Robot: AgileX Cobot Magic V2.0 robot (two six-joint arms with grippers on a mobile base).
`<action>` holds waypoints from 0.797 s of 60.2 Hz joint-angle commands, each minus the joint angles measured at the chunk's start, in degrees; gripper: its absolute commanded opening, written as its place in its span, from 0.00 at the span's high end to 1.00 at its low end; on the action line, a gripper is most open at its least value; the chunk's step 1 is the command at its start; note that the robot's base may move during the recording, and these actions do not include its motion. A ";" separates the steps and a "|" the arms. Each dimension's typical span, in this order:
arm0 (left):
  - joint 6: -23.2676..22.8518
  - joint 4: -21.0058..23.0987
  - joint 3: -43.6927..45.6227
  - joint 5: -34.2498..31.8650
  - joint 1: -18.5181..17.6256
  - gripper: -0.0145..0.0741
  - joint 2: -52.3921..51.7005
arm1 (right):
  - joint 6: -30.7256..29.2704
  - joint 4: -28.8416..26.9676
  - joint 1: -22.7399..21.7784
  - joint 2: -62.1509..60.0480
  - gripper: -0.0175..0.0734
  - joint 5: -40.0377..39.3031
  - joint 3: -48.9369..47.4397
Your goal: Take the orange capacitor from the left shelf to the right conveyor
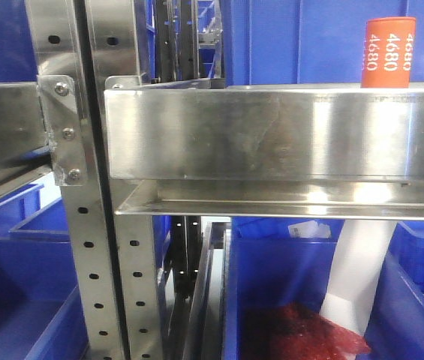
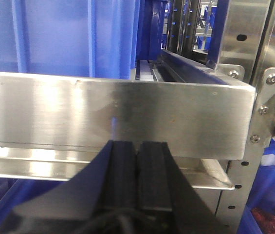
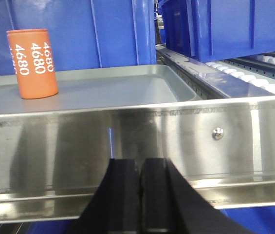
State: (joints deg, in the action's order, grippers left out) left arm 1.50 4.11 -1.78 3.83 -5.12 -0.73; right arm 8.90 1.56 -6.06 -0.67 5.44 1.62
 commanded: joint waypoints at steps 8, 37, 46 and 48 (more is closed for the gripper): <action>-0.10 0.13 0.22 -5.19 0.17 0.98 -0.67 | -0.44 -0.06 -0.44 -0.74 0.75 -4.70 -0.24; -0.10 0.13 0.22 -5.19 0.17 0.98 -0.67 | -0.44 -0.06 -0.44 -0.74 0.75 -4.70 -0.24; -0.10 0.13 0.22 -5.19 0.17 0.98 -0.67 | -0.44 -0.06 -0.44 -0.75 0.75 -4.90 -0.24; -0.10 0.13 0.22 -5.19 0.17 0.98 -0.67 | -0.44 -0.06 -0.44 -0.75 0.75 -4.90 -0.24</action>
State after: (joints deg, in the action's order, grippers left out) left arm 1.50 4.11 -1.78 3.83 -5.12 -0.73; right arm 8.90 1.56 -6.06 -0.67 5.44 1.62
